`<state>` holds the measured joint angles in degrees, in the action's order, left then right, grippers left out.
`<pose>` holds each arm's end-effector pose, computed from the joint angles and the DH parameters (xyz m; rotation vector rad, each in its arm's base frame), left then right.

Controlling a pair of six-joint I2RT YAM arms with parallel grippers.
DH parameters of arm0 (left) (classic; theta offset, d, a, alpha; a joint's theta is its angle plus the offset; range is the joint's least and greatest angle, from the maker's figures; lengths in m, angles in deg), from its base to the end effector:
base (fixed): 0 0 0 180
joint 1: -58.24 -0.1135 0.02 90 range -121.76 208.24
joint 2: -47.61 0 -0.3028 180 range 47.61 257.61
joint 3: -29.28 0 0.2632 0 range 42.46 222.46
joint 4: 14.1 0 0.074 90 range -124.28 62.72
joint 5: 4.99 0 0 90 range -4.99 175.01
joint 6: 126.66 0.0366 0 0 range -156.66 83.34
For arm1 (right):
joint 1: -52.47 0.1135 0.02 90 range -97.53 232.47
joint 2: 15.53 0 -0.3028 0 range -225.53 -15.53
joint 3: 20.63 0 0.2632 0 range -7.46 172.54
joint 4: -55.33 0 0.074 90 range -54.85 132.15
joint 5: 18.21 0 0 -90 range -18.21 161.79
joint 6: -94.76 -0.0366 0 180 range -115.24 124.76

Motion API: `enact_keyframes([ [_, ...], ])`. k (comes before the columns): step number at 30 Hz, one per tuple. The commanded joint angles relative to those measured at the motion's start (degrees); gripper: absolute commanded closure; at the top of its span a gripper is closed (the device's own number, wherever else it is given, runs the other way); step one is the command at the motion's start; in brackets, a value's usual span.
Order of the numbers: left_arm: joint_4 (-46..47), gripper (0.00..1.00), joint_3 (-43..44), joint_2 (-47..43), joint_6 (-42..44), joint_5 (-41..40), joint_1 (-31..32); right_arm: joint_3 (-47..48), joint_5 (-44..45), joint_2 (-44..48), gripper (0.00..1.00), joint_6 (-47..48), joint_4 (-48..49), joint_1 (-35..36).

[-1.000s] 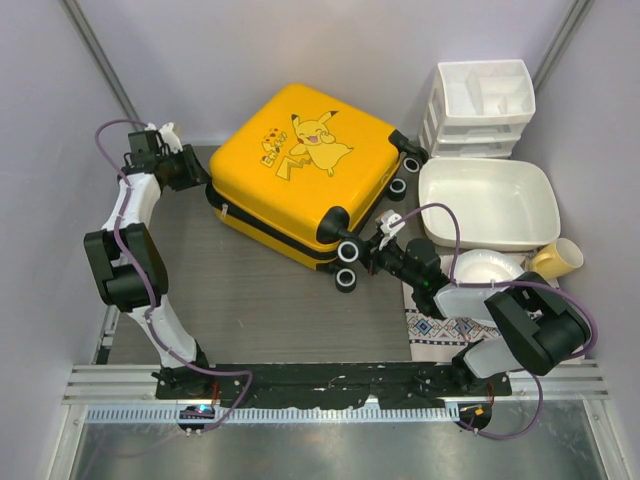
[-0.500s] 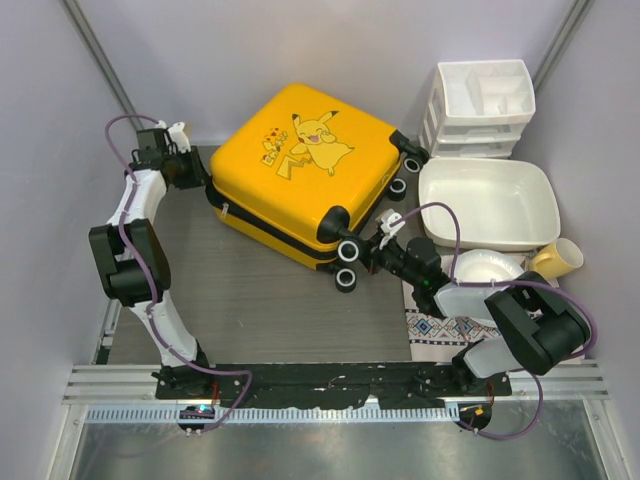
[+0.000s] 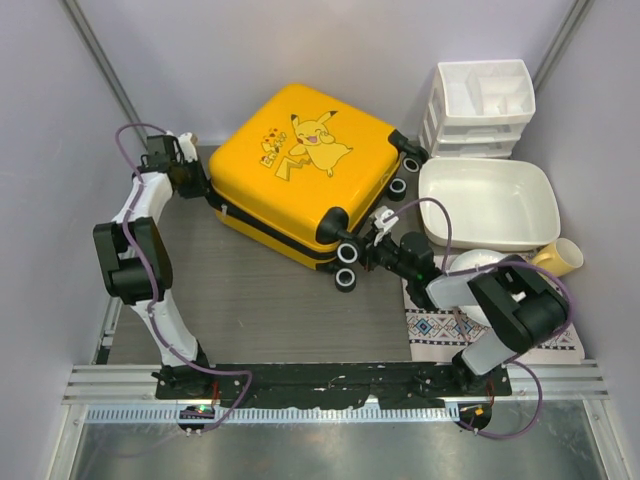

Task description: Open, take out, and arrange the luggage

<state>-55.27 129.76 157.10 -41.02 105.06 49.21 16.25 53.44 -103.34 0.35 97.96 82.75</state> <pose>0.4468 0.0583 0.2745 -0.1276 2.4094 -0.3898 0.2376 0.1521 0.1960 -0.6282 1.6464 0.7190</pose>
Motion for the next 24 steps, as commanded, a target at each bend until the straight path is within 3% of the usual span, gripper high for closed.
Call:
enact_keyframes([
  [1, -1.5, 1.0, -4.5, -1.3, -5.7, -2.6, -3.6, 7.6, 1.7, -7.7, 0.99, 1.1, 10.4, -0.5],
  [6, 0.7, 1.0, -17.6, -9.7, -14.3, -0.6, -10.8, 19.4, -0.1, -17.8, 0.99, 0.0, 14.3, -1.3],
  [11, 3.7, 1.0, -25.5, -16.3, -17.5, 0.8, -11.9, 32.2, -4.3, -25.0, 0.99, -2.7, 13.6, -1.5],
  [15, 4.7, 1.0, -28.4, -18.1, -21.3, 0.2, -11.9, 25.0, -10.6, -20.5, 0.99, -4.2, 14.2, -1.5],
  [19, 6.1, 1.0, -32.6, -21.4, -26.4, 0.4, -11.9, 7.9, -11.6, -12.7, 0.99, -4.2, 19.2, 4.0],
  [21, 8.5, 1.0, -36.9, -23.2, -28.0, -0.1, -11.4, 6.7, -10.8, -14.9, 0.99, -3.8, 22.7, 8.2],
  [24, 10.1, 1.0, -40.5, -25.7, -29.0, -0.1, -10.5, 13.2, -8.1, -19.7, 0.99, -4.6, 22.2, 9.5],
])
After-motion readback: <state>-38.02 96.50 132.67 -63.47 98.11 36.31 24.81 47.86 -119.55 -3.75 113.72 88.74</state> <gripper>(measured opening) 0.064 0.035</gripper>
